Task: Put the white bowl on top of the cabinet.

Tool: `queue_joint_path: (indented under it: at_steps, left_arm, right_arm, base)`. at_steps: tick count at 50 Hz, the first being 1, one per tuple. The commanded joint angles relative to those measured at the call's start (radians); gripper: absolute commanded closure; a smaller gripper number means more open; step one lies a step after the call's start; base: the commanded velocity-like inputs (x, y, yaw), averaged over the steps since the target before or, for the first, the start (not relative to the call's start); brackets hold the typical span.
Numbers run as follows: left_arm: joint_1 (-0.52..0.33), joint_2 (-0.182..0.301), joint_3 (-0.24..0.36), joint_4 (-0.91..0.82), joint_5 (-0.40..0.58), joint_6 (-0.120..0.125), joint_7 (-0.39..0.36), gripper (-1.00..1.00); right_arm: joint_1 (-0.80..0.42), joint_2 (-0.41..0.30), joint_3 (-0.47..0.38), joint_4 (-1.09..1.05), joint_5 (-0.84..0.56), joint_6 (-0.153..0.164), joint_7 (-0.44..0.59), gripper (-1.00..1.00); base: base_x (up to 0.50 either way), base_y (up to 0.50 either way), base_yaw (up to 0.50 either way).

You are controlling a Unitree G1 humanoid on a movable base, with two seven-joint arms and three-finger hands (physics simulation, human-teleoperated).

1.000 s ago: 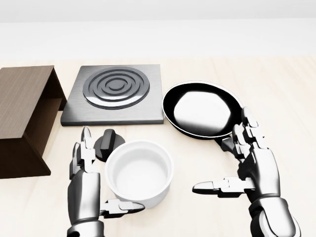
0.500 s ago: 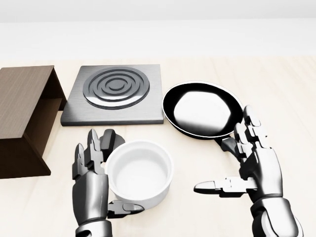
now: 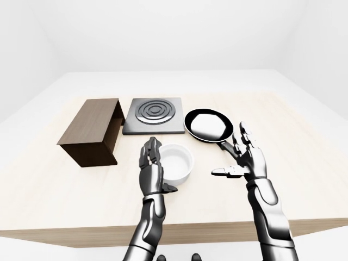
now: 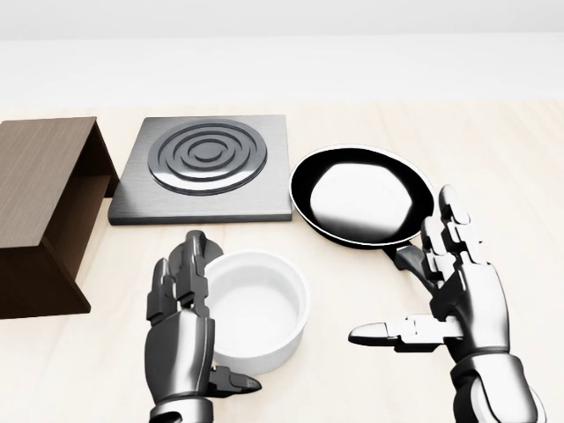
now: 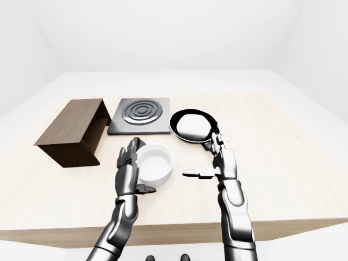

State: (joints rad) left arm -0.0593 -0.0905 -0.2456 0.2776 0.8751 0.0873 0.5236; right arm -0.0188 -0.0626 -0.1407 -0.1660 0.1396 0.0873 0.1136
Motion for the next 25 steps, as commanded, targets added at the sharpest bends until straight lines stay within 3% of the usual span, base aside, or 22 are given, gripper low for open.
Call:
queue_joint_path:
  at_steps: [1,11,25]
  left_arm:
    - [-0.01,-0.002,-0.005,0.023,0.059,0.0,0.0,-1.0]
    - [-0.053,-0.006,0.021,0.077,0.078,0.0,0.0,-1.0]
    - [-0.072,-0.002,0.01,0.133,0.15,0.0,0.0,-1.0]
  right_arm:
    - [0.004,0.001,0.0,-0.009,0.001,0.0,0.003,-1.0]
    - [-0.004,0.002,0.007,0.017,-0.006,0.0,0.001,-1.0]
    - [0.004,0.003,0.007,0.001,-0.004,0.0,0.004,-1.0]
  base:
    - [0.0,0.0,0.0]
    - [0.0,0.0,0.0]
    - [0.0,0.0,0.0]
